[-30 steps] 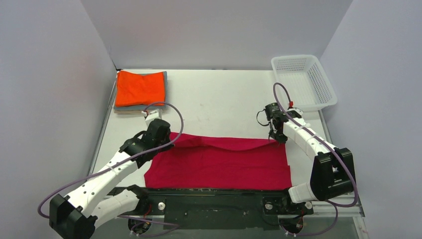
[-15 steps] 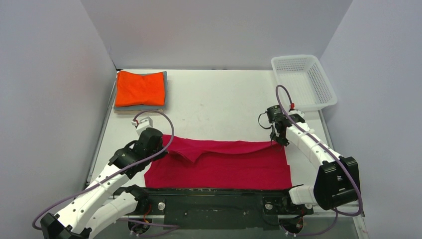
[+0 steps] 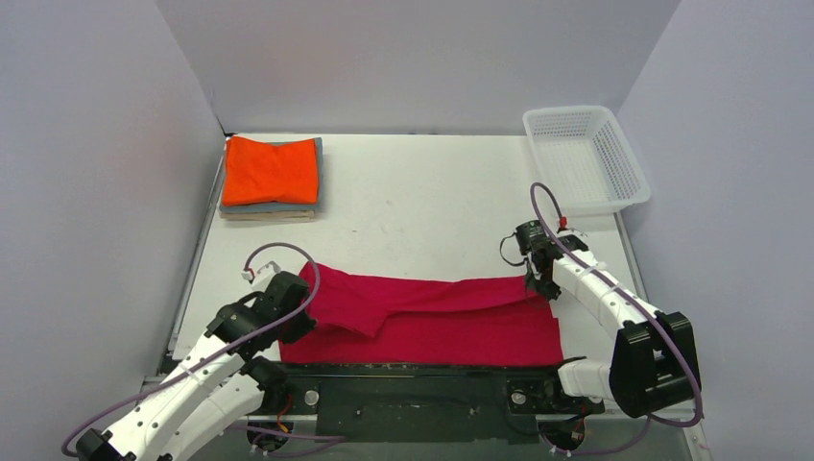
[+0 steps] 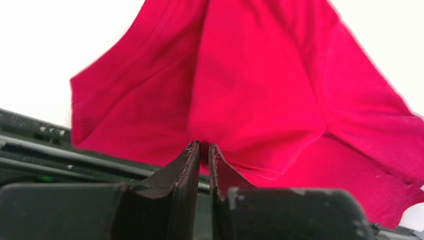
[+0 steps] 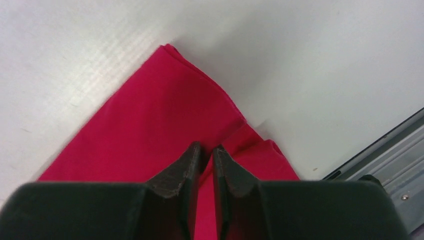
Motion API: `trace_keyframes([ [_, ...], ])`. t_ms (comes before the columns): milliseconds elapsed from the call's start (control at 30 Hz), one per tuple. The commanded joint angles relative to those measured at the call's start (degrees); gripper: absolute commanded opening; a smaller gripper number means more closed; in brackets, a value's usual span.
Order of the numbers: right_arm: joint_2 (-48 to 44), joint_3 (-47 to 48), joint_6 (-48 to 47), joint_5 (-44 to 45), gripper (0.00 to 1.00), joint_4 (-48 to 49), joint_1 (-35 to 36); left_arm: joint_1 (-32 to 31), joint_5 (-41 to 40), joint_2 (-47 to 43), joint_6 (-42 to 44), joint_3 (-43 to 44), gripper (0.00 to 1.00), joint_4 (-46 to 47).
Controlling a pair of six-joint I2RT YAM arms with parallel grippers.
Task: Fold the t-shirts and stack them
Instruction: Fold the other side of the tshirt into a rectangle
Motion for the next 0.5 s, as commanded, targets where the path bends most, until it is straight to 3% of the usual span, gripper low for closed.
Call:
trace_keyframes([
  [0,-3.6,-5.1,1.1,-1.0,0.24,-2.7,0.5,-0.4,3.1,-1.5,-7.0,-0.6,0.36,-7.4],
  [33,-4.8,-5.8,1.4,-1.2,0.39,-2.9,0.6,-0.4,3.4,-1.8,-7.0,-0.3,0.55,-7.9],
  [100,-7.3,-7.4,2.5,-0.8,0.58,-4.0,0.8,-0.5,3.9,-2.8,-6.8,1.1,0.74,-9.1],
  [167,-9.9,-7.7,2.7,0.2,0.69,-5.3,0.8,-0.6,3.8,-3.7,-6.1,3.5,0.81,-10.0],
  [300,-13.3,-5.7,0.0,-0.1,0.79,-5.3,0.9,-0.6,4.1,-2.7,-1.1,7.8,0.83,-6.5],
  [467,-11.4,-5.1,-5.8,-12.3,0.81,7.2,1.9,-0.6,7.9,8.5,5.8,6.6,0.86,12.5],
])
